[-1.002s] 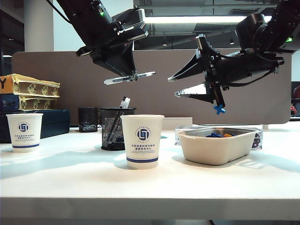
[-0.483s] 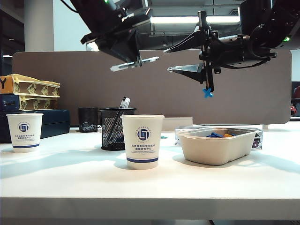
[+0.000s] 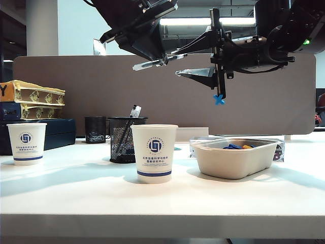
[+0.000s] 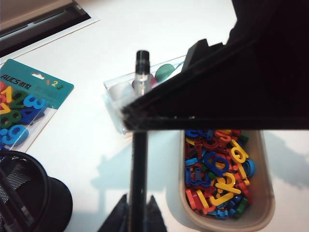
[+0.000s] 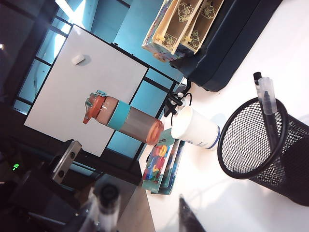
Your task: Pick up one pen and put it in the pen container.
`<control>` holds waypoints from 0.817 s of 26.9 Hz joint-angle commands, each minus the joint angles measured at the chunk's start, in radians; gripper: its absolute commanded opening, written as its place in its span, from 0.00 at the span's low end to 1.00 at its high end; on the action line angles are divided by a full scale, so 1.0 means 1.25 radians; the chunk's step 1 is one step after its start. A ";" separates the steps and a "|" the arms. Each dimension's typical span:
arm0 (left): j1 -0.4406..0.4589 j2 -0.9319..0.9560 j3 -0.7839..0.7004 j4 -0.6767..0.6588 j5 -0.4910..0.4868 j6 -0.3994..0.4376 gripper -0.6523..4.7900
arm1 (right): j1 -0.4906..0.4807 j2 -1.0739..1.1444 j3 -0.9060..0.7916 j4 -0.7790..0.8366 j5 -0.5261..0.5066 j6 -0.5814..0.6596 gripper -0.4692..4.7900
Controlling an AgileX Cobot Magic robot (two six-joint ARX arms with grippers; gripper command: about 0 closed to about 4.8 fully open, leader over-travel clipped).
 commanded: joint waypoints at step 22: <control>-0.002 -0.004 0.005 0.006 0.023 -0.002 0.12 | 0.002 -0.005 0.005 0.056 -0.037 0.042 0.16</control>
